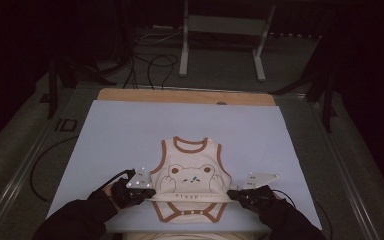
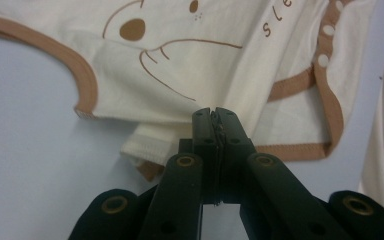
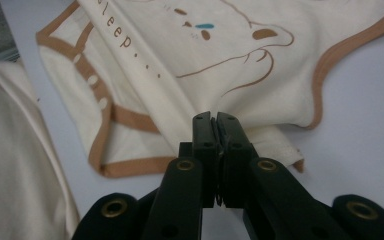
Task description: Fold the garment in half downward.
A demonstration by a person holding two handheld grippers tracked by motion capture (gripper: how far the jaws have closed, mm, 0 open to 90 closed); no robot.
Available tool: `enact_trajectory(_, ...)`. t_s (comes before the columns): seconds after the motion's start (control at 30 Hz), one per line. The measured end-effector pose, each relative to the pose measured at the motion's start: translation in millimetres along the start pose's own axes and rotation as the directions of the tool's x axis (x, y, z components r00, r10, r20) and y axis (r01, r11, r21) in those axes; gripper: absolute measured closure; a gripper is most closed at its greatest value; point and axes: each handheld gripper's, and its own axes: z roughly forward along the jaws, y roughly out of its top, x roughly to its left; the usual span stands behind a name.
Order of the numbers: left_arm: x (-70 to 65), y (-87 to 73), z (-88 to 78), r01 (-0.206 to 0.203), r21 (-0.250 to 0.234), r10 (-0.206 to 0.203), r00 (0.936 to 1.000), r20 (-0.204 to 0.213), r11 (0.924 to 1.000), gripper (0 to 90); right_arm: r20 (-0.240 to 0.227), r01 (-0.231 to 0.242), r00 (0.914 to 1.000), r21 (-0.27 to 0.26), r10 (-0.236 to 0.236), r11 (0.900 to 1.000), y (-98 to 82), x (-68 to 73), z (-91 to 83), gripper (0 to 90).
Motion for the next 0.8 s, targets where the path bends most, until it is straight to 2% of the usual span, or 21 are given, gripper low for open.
enact_trajectory(0.23,-6.9,-7.6,9.4,-0.011,0.027,0.01,0.9998,0.019,0.9996,89.6,-0.015,-0.018,0.9997,0.035,0.019,0.999,-10.8,3.1,7.9,88.5)
enact_trajectory(0.37,-7.1,-10.3,11.6,-0.012,0.038,0.011,0.9997,0.02,0.9992,89.6,-0.018,-0.012,0.9998,0.041,0.013,0.999,-13.6,4.4,10.1,88.5)
enact_trajectory(0.8,-5.8,-14.9,15.4,0.002,0.025,-0.003,0.999,0.044,0.9997,89.3,-0.022,-0.014,0.9996,0.056,0.015,0.998,-19.1,3.3,13.6,88.1)
